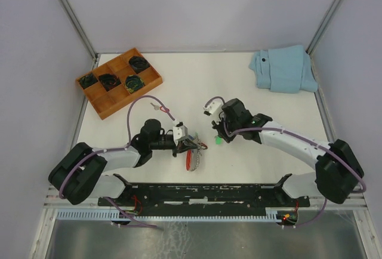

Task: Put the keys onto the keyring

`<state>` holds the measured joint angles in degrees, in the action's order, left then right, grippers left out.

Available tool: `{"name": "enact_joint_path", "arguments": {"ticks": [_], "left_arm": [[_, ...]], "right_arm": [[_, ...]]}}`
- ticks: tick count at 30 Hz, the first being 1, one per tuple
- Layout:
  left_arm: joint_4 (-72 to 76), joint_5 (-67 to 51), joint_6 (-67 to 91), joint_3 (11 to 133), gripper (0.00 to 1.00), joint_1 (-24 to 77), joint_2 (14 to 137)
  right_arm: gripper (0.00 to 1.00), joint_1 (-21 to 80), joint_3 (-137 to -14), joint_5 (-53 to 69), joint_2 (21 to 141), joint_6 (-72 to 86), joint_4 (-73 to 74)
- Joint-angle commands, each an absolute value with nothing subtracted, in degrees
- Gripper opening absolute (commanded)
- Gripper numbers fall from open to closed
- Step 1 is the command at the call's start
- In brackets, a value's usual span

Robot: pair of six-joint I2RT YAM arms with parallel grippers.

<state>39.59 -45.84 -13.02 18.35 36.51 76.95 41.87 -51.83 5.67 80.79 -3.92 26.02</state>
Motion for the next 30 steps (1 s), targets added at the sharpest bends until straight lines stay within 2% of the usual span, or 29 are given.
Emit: {"name": "enact_joint_path", "arguments": {"ticks": [1, 14, 20, 30], "left_arm": [[43.8, -46.3, -19.7, 17.6, 0.03, 36.9, 72.8], [33.6, -33.7, -33.1, 19.8, 0.03, 43.4, 71.8], [26.5, -27.8, -37.8, 23.2, 0.03, 48.5, 75.0], [37.0, -29.5, -31.0, 18.0, 0.03, 48.1, 75.5]], "right_arm": [[0.01, 42.4, -45.3, 13.1, 72.4, -11.3, 12.7], [0.01, 42.5, -38.4, 22.1, 66.2, -10.6, 4.6], [0.01, 42.5, -35.7, 20.8, 64.2, -11.7, 1.4], [0.01, 43.9, -29.0, 26.4, 63.8, -21.7, -5.8]]}}
